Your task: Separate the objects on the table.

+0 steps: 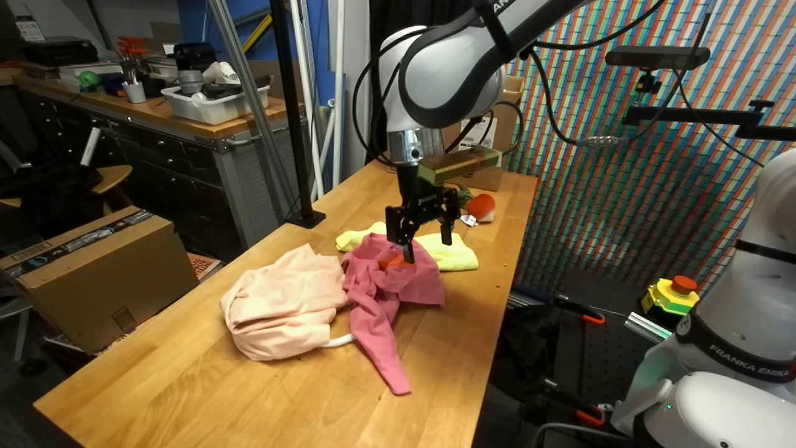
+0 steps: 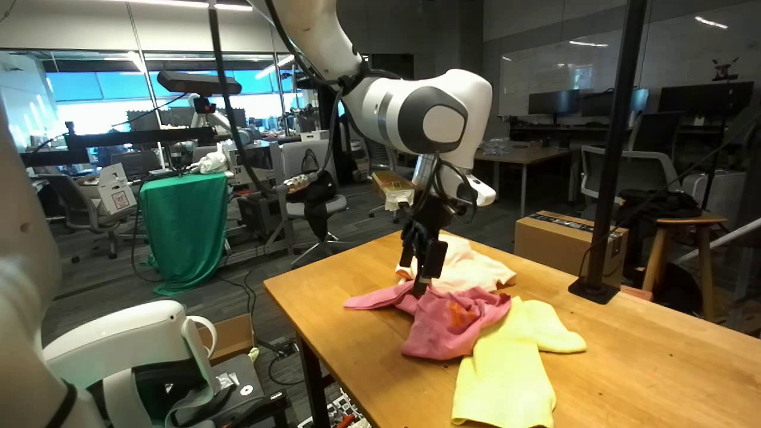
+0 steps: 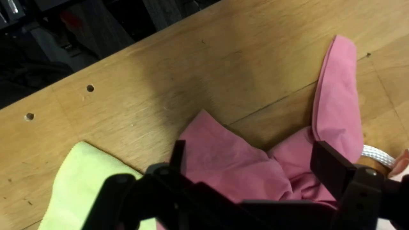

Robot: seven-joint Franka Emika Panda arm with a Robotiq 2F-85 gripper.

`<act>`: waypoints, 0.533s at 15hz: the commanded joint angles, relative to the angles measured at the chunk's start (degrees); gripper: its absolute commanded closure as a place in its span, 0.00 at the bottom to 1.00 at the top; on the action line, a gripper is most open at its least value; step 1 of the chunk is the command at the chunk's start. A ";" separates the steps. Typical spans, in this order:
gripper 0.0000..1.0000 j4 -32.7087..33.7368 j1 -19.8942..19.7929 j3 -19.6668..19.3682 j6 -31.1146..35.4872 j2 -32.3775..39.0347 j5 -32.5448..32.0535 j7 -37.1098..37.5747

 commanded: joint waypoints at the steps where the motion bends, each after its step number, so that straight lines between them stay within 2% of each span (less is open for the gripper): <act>1: 0.00 5.02 1.55 0.13 3.14 6.99 -5.39 -1.68; 5: 0.00 7.83 3.03 -0.76 10.23 12.34 -11.12 -1.52; 8: 0.00 9.12 3.13 -1.17 14.05 15.10 -11.84 -2.15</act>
